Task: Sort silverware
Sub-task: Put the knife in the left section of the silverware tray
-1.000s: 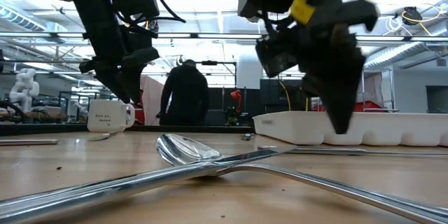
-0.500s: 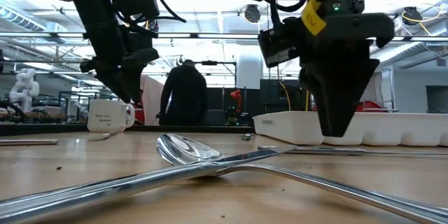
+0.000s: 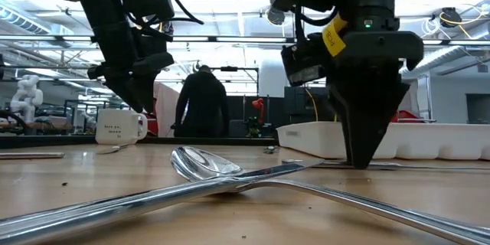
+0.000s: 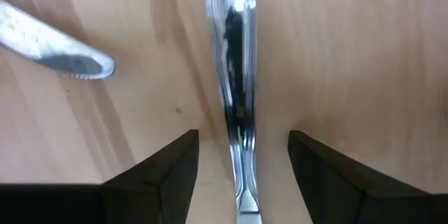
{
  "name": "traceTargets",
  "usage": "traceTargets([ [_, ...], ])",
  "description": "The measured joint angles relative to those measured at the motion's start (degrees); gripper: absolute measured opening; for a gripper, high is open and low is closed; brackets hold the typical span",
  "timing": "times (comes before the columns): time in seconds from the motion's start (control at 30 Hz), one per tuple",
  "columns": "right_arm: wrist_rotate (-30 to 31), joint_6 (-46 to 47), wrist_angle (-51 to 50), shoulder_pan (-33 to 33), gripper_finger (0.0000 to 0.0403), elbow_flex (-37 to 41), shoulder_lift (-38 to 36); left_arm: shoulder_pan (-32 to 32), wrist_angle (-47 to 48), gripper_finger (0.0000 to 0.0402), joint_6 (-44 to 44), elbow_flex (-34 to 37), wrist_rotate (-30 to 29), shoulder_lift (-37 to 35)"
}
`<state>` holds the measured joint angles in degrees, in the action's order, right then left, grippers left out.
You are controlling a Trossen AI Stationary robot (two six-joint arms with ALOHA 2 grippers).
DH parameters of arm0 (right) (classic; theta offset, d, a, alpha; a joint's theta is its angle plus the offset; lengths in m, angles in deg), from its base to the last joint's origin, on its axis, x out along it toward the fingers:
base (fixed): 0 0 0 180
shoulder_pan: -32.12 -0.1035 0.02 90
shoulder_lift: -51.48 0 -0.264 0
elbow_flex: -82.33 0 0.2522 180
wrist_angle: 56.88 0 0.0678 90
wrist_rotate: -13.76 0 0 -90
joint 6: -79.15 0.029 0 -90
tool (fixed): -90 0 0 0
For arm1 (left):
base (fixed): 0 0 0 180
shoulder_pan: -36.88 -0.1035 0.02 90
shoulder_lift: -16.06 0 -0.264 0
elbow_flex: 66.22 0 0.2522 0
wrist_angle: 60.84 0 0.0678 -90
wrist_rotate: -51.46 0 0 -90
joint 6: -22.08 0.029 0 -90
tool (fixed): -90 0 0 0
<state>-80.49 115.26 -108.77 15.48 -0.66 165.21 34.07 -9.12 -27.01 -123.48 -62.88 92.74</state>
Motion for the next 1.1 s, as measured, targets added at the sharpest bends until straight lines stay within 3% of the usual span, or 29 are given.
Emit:
traceTargets([
  [0.13,-0.1,1.7,2.7,-0.1,0.0169,3.3,-0.5,0.0,-0.3,0.0155,0.0,0.0,0.0,0.0],
  [0.37,-0.3,-3.6,1.9,-0.1,0.002,3.1,-0.5,0.0,-0.6,0.0155,0.0,0.0,-0.1,0.0],
  [1.1,-0.4,-0.1,-3.2,-0.5,0.0,-1.1,-4.6,0.0,-0.6,0.0155,0.0,0.0,-0.7,0.0],
])
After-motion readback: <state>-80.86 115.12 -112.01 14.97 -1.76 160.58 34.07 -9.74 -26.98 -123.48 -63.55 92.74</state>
